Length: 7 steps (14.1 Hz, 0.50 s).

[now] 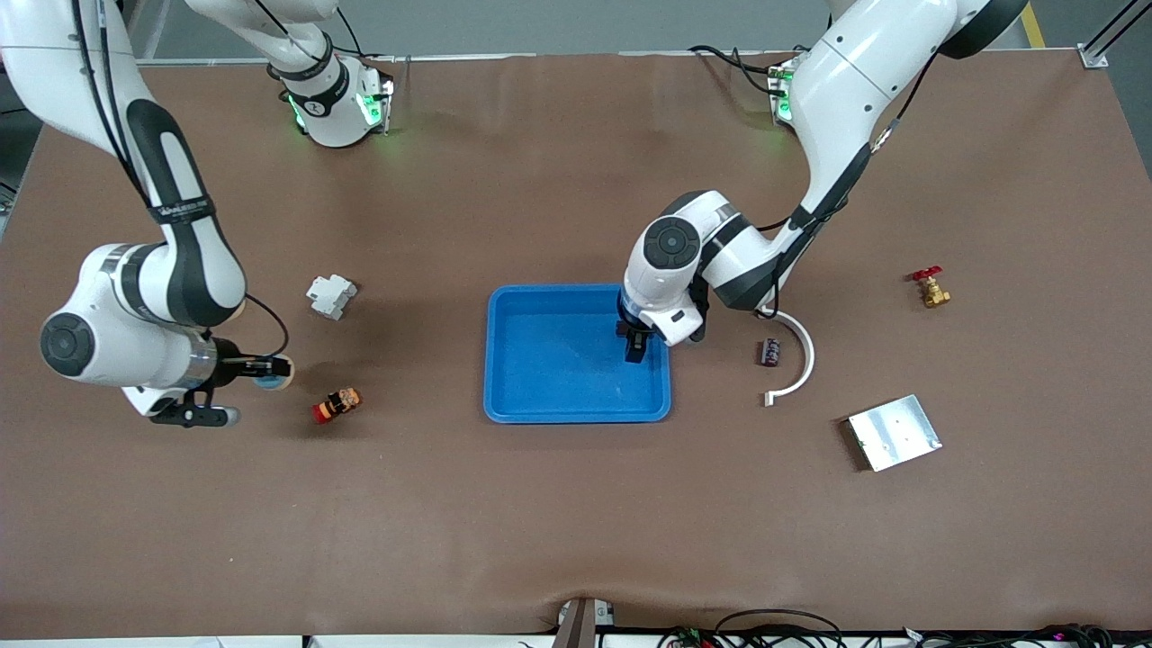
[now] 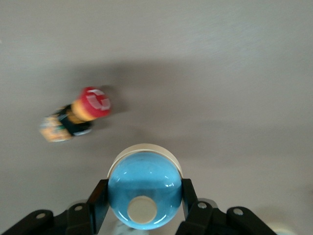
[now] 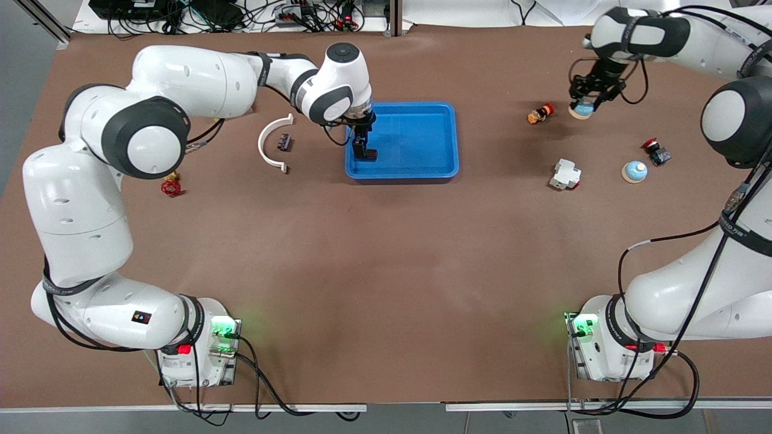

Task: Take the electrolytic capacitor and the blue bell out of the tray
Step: 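Place the bell with the right gripper while the left gripper grasps the capacitor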

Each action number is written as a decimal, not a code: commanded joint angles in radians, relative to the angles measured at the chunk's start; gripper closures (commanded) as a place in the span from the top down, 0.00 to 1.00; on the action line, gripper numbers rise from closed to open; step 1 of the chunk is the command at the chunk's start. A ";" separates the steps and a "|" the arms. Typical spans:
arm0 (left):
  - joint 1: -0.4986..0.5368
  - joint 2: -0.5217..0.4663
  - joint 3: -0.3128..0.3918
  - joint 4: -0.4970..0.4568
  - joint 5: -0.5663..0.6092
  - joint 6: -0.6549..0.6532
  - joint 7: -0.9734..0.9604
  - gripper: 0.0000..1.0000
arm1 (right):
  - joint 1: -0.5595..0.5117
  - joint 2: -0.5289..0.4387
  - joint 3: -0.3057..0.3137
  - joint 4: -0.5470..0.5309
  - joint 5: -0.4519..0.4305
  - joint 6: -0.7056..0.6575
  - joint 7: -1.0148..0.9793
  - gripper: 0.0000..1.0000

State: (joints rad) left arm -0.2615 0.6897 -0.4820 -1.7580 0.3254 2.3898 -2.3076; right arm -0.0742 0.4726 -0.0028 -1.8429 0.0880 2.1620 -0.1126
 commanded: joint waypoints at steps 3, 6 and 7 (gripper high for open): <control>-0.025 0.040 0.011 0.046 0.033 -0.023 -0.012 1.00 | -0.007 0.014 -0.032 -0.088 -0.005 0.165 -0.143 0.00; -0.025 0.053 0.013 0.046 0.053 -0.023 -0.012 1.00 | 0.002 0.046 -0.034 -0.090 -0.004 0.193 -0.140 0.01; -0.024 0.053 0.013 0.045 0.069 -0.023 -0.009 1.00 | 0.004 0.052 -0.045 -0.090 -0.004 0.193 -0.140 0.14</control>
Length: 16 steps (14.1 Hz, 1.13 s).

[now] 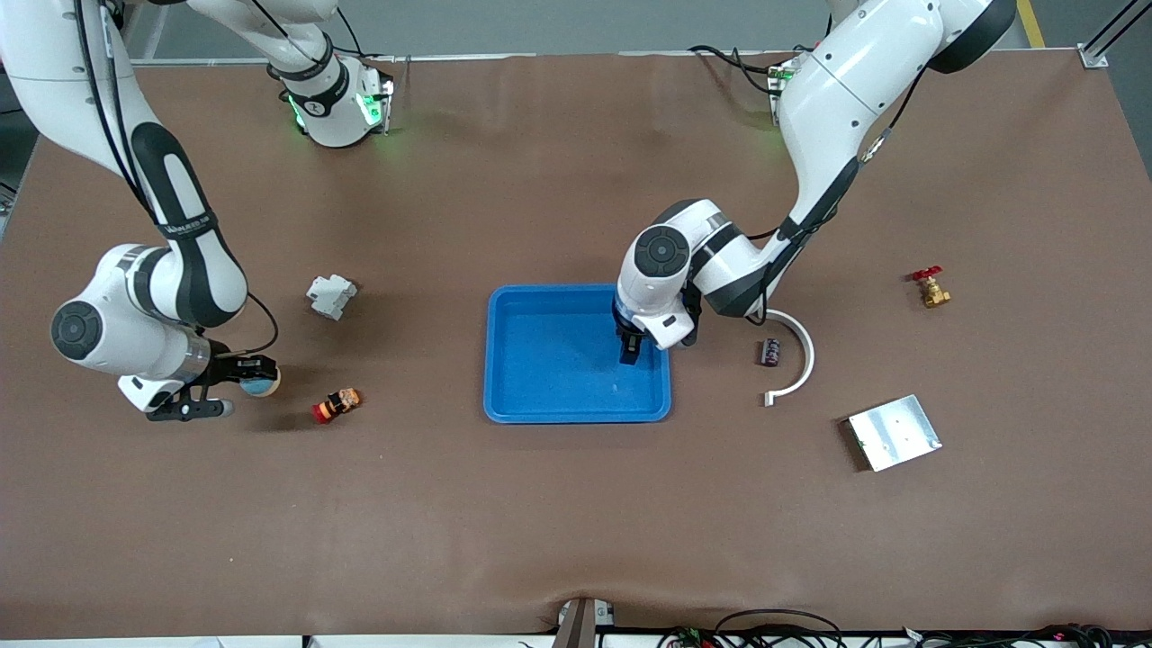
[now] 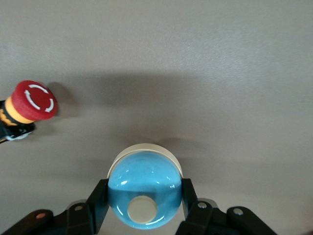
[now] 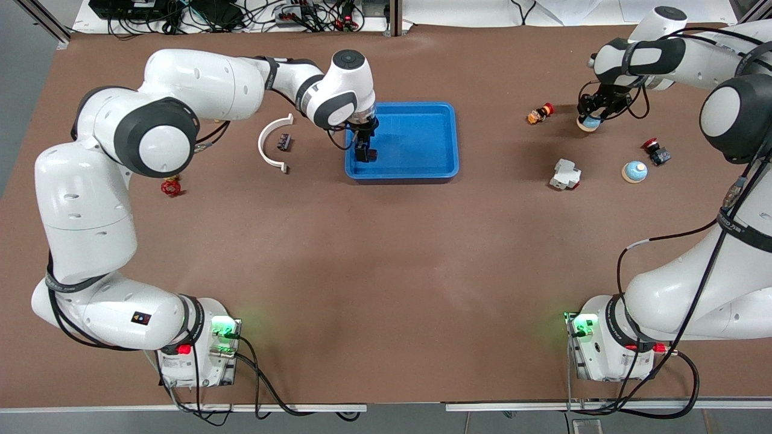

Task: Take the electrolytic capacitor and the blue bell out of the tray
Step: 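Place the bell with the right gripper while the left gripper grasps the capacitor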

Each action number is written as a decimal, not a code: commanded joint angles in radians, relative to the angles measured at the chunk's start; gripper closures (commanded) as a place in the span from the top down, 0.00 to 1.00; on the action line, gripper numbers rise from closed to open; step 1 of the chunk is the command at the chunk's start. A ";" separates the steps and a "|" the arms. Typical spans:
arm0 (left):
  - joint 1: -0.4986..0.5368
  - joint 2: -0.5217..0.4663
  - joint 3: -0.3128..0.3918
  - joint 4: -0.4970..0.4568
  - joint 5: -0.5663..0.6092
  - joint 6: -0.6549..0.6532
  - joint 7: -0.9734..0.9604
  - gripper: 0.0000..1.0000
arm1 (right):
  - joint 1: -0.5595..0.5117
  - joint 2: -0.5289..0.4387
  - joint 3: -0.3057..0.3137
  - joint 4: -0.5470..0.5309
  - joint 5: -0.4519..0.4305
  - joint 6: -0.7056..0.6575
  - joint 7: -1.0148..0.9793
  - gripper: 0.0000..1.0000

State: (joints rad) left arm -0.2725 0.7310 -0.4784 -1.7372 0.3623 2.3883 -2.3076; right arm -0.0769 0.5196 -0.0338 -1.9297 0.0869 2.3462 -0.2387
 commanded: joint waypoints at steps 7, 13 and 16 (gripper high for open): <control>-0.014 0.030 0.009 0.037 0.130 -0.021 0.010 1.00 | 0.012 0.036 -0.037 0.005 0.004 0.021 -0.008 1.00; -0.028 0.056 0.009 0.047 0.119 -0.023 -0.003 1.00 | 0.029 -0.062 -0.023 0.121 0.046 -0.259 0.073 1.00; -0.037 0.056 0.009 0.050 0.118 -0.023 -0.013 1.00 | 0.040 -0.156 -0.021 0.164 0.047 -0.352 0.101 1.00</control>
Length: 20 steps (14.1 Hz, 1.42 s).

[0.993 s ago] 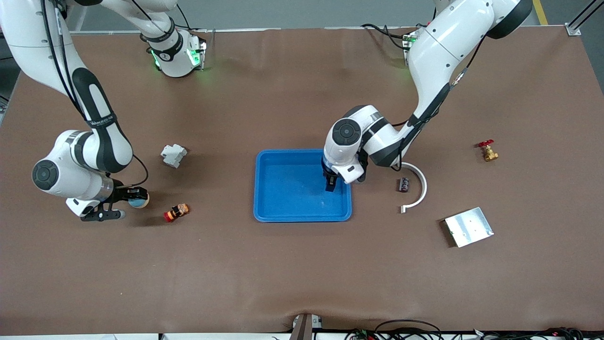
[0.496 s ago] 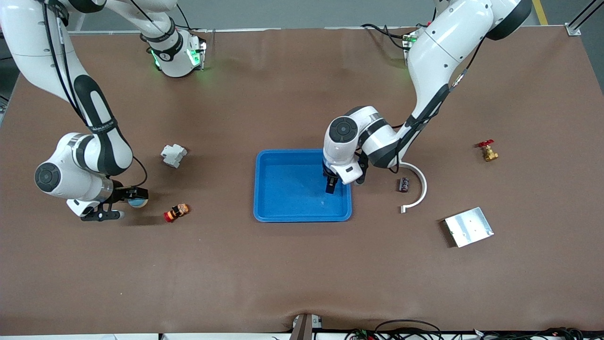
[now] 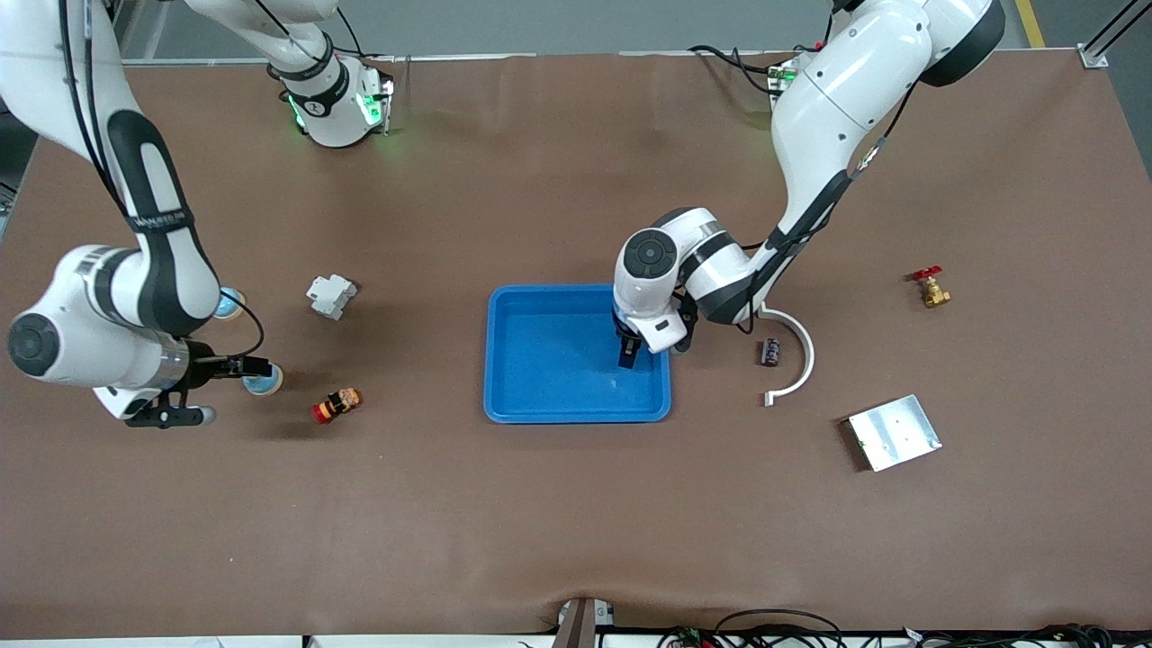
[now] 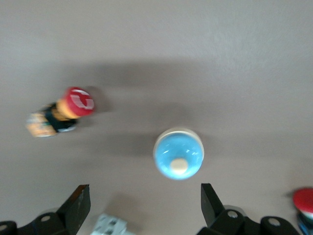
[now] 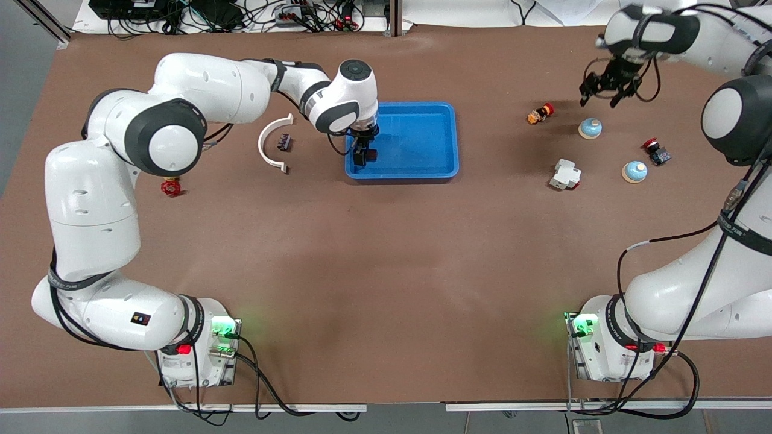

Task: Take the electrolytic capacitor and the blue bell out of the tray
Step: 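Place the bell with the right gripper while the left gripper grasps the capacitor, then lift the second brown capacitor out of the tray with the left gripper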

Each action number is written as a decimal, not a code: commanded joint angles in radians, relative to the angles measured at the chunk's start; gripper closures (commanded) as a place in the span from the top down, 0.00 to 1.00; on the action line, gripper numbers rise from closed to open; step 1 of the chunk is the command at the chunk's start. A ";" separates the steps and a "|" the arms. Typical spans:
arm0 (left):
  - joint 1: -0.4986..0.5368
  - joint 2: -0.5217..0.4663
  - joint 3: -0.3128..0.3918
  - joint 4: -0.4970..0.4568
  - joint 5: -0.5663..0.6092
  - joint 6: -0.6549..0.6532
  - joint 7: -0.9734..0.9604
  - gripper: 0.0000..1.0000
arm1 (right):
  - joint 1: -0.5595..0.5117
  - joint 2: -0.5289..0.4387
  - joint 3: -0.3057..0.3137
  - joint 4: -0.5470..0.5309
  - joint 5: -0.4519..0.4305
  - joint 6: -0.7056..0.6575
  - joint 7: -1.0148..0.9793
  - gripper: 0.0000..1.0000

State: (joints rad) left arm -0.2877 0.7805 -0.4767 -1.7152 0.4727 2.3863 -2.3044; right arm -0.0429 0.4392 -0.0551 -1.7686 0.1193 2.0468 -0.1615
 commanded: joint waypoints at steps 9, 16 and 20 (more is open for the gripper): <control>-0.034 0.011 0.009 0.045 0.023 -0.042 -0.024 0.00 | -0.035 -0.270 0.046 0.355 -0.042 -0.609 0.100 1.00; -0.047 0.002 0.009 0.113 0.046 -0.146 -0.006 0.00 | -0.083 -0.333 0.146 0.359 -0.176 -0.674 0.181 1.00; -0.050 -0.023 -0.025 0.172 0.032 -0.243 0.139 0.00 | -0.078 -0.330 0.167 0.360 -0.181 -0.675 0.231 1.00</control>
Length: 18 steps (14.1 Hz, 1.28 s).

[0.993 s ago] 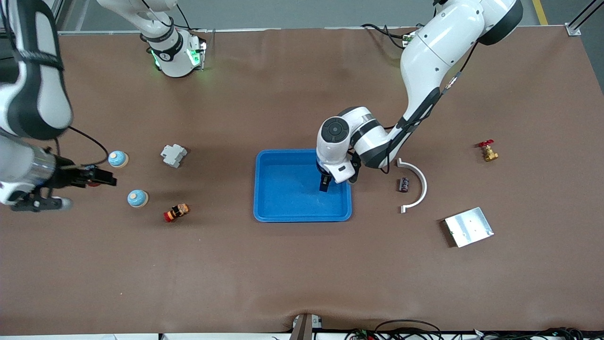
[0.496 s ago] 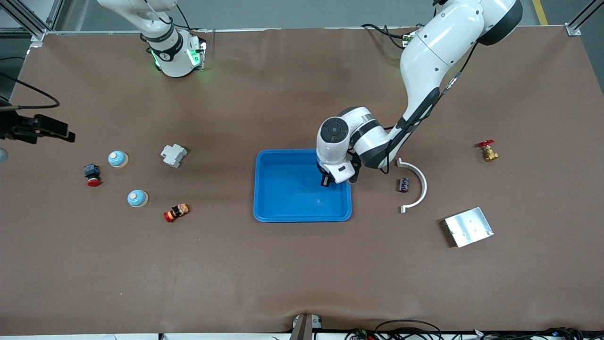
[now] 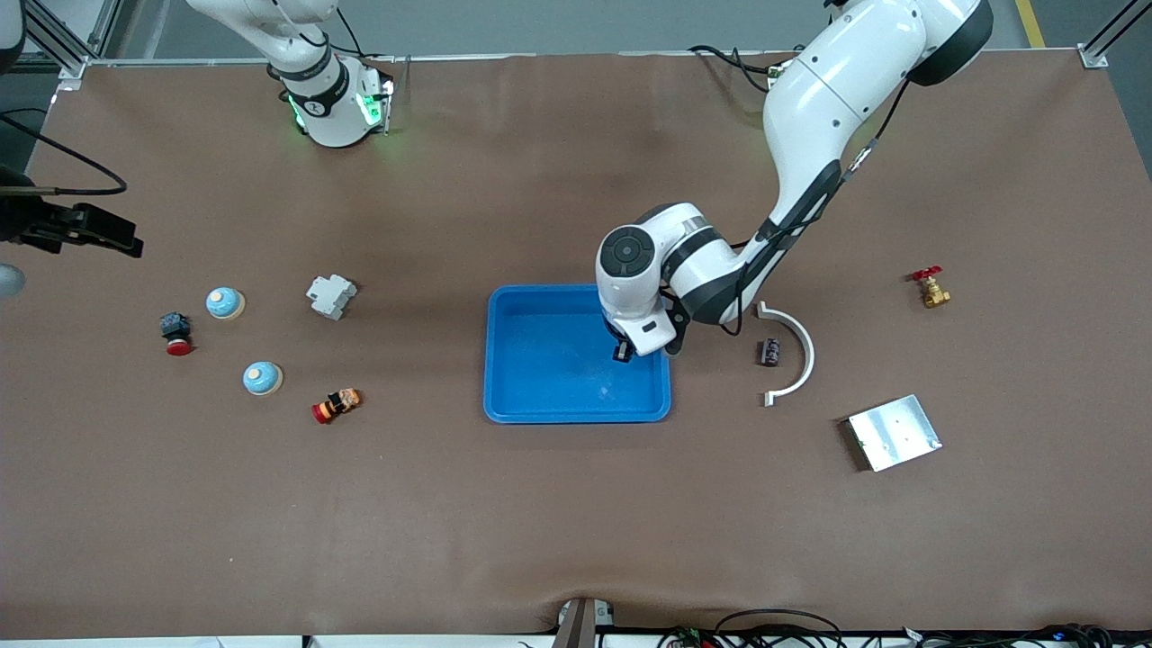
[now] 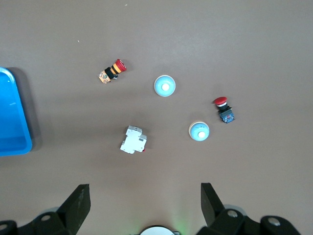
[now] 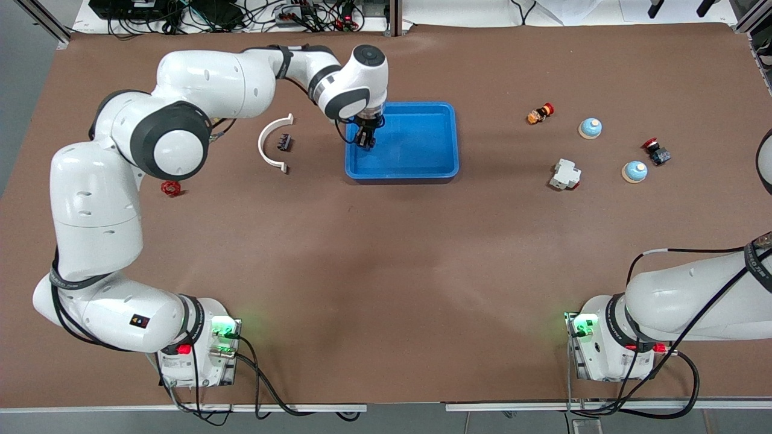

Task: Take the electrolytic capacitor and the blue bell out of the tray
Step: 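Lift the second brown capacitor out of the tray with the left gripper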

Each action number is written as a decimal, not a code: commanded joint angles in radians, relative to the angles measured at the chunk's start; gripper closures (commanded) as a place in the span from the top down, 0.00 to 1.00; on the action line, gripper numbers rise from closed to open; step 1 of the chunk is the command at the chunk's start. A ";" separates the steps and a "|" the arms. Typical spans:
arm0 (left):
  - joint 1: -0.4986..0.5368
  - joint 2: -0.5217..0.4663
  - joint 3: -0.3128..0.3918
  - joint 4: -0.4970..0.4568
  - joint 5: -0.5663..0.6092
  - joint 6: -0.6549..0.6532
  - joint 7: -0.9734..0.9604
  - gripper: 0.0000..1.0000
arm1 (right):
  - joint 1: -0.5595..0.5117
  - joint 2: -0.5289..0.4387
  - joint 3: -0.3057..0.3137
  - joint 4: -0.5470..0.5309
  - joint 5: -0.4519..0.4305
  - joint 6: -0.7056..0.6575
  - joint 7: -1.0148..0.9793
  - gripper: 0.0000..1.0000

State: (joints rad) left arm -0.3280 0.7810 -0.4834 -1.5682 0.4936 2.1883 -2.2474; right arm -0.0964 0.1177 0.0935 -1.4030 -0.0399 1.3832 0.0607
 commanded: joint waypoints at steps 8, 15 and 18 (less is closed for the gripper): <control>0.020 -0.058 -0.066 0.118 -0.024 -0.198 0.590 0.00 | 0.020 -0.006 -0.066 -0.004 -0.008 -0.018 0.007 1.00; 0.075 -0.164 -0.073 0.051 -0.040 -0.237 0.969 0.00 | -0.020 -0.003 -0.075 -0.004 0.006 -0.024 0.013 1.00; 0.186 -0.213 -0.156 -0.007 -0.043 -0.233 1.162 0.00 | -0.022 -0.003 -0.072 0.004 0.011 -0.012 0.027 1.00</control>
State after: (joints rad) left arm -0.2292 0.6347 -0.5712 -1.4968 0.4686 1.9592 -1.1831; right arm -0.1040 0.1179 0.0137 -1.4050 -0.0423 1.3680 0.0699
